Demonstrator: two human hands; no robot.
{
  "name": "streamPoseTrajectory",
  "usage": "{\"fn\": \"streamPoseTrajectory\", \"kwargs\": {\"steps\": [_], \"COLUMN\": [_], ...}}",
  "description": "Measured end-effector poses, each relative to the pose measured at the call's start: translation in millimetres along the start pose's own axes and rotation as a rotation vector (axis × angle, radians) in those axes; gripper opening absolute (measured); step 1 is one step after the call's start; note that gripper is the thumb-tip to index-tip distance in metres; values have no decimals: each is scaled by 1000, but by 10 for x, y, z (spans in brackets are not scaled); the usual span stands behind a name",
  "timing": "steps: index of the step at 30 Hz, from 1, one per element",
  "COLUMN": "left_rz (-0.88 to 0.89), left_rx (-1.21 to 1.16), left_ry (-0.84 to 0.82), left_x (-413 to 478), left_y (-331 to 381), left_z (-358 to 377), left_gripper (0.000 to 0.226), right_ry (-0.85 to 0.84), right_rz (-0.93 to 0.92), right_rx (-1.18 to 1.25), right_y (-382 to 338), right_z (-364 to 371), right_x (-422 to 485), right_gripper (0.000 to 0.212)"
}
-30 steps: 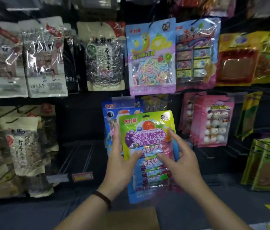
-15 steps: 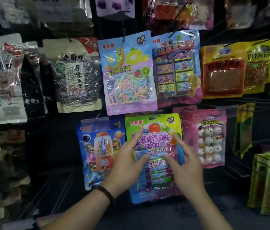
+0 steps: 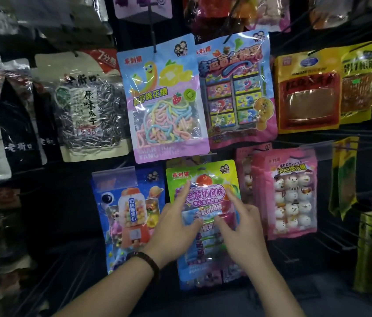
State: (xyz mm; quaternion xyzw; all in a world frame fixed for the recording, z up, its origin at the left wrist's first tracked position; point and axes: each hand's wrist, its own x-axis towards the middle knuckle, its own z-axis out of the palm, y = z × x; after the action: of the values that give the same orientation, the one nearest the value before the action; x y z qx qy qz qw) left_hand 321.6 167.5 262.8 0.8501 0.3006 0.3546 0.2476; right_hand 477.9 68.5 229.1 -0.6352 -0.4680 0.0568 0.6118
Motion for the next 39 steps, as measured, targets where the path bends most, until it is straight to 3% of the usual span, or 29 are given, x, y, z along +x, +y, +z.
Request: {"fn": "streamPoseTrajectory", "kwargs": {"steps": [3,8,17,20,25,28,35,39], "left_rz": [-119,-273,-237,-199,-153,-165,-239,-304], "left_rx": [13,-88,-29,-11,143,155,294,265], "left_ry": [-57,-99,-132,-180,-301,-379,-512,-586], "left_x": [237,592,352,65,-573,-1112,-2457,-3091], "left_y": [-59,-32,-12,97,6,-179,-611,-768], "left_z": [29,24,15,-98,-341,-554,-910,-943], "left_gripper": [103,101,97,85,35,16,16,13], "right_ry": [-71,-110,-115,-125,-232,-351,-647,-701], "right_rz": [30,94,87,77,82,69,159,225], "right_rx": [-80,-88,-99,-119,-216,-271,-295,-276], "right_y": [53,74,32,3,-61,-158,-236,-155], "right_z": [69,164,63,98,240,289,503,808], "right_x": [36,-13,-178,-347,-721,-1014,-1925,-2432], "right_gripper": [83,78,63,56,47,42,34,29]}}
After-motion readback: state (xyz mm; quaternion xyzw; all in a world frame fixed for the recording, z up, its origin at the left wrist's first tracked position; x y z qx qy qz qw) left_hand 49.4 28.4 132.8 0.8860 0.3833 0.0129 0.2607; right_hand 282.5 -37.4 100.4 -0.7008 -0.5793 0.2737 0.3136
